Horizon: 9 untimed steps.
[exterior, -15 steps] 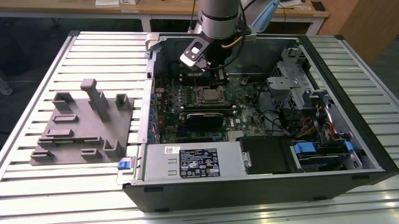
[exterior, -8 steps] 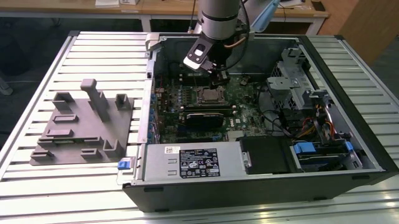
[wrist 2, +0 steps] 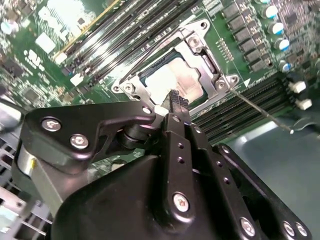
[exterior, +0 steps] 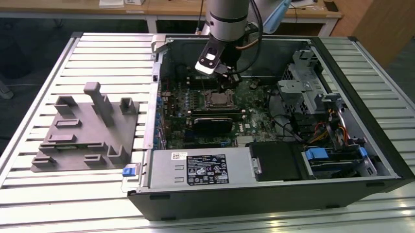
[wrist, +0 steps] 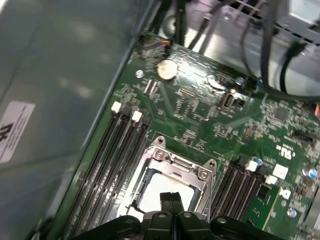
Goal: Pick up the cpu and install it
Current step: 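Close the cpu cover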
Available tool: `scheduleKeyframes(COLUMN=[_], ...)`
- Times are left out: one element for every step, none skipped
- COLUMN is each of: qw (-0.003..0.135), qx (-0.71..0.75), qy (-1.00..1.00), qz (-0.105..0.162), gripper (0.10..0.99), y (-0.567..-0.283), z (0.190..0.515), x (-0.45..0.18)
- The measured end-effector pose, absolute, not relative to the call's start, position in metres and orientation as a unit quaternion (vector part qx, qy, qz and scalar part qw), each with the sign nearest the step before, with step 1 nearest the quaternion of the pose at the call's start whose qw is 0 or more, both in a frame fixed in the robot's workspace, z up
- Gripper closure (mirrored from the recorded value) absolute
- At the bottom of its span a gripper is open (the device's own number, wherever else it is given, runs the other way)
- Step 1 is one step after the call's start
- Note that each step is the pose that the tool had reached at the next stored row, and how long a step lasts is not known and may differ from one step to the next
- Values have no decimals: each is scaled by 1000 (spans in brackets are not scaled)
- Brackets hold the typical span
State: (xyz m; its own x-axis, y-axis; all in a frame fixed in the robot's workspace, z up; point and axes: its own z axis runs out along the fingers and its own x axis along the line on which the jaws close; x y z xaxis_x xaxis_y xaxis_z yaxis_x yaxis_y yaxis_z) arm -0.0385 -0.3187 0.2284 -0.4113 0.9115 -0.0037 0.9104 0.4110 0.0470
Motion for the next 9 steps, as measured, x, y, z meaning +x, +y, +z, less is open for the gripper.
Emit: scheduleKeyframes(qw=[14, 14, 14, 14, 14, 14, 14, 14, 14], qx=[535, 527, 519, 511, 503, 496, 488, 480, 472], qy=[845, 849, 854, 859, 864, 868, 873, 877, 881], qz=[19, 19, 19, 18, 18, 18, 18, 18, 18], gripper=[980, 980, 980, 980, 980, 980, 980, 980, 980], y=[-319, -319, -319, -319, -319, -319, -319, -319, -319], z=[228, 228, 228, 228, 228, 228, 228, 228, 228], x=[-38, -38, -38, -38, -38, -38, -38, -38, -38])
